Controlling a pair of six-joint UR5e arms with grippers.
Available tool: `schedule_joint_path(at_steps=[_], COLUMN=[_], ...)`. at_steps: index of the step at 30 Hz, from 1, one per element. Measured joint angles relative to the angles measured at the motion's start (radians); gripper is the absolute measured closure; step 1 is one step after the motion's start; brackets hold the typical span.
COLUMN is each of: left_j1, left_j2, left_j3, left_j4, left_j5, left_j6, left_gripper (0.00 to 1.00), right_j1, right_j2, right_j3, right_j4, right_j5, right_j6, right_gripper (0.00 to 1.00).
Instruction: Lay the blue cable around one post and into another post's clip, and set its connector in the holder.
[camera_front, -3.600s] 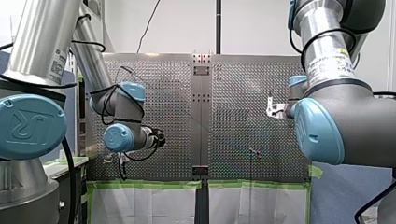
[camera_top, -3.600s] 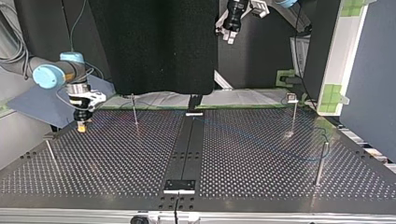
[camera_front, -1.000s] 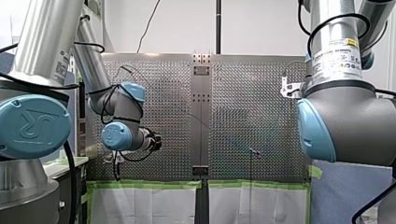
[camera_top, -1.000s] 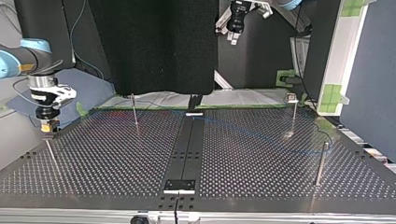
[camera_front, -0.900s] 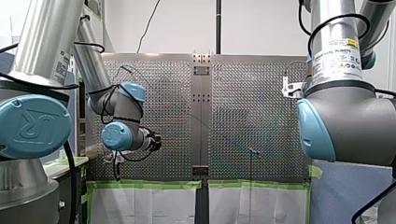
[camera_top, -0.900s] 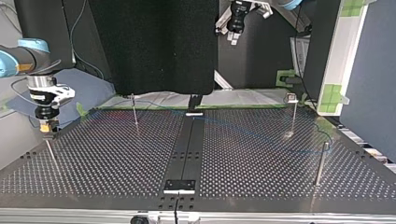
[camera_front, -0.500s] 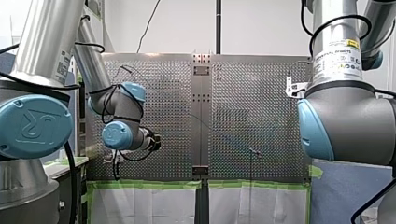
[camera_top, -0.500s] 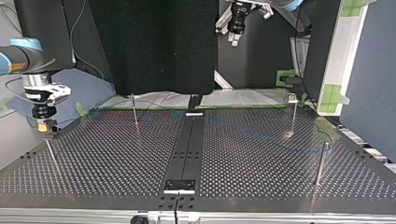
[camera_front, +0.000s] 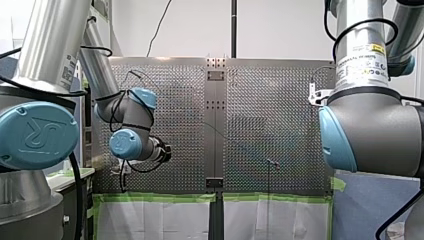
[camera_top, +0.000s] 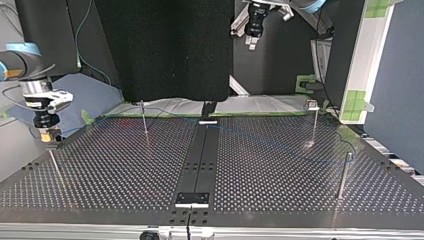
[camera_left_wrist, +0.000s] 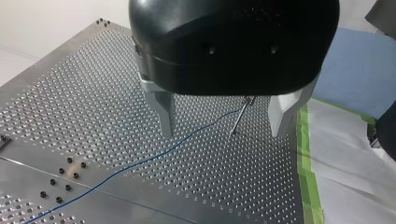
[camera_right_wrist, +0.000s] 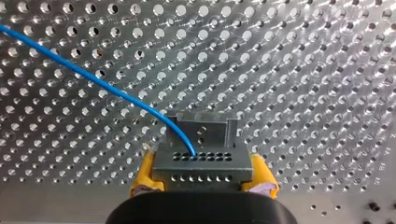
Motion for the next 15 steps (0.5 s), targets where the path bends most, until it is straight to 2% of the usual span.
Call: schedule_joint_path(at_steps=[10,15], left_j1=[0.004,0.006], left_j2=[0.000,0.000], left_j3=[0.001,0.001], left_j4=[-0.001,-0.002], left_j5=[0.000,0.000], left_j6=[0.000,0.000], left_gripper=[0.00,0.00], right_j1=[0.000,-0.001], right_j2=[0.021,0.027], right_j3=[-0.018,-0.032], right_j4=[0.007,0.007], right_j5=[-0.015,-0.027], right_j6=[-0.002,0.007], right_gripper=[1.00,1.00])
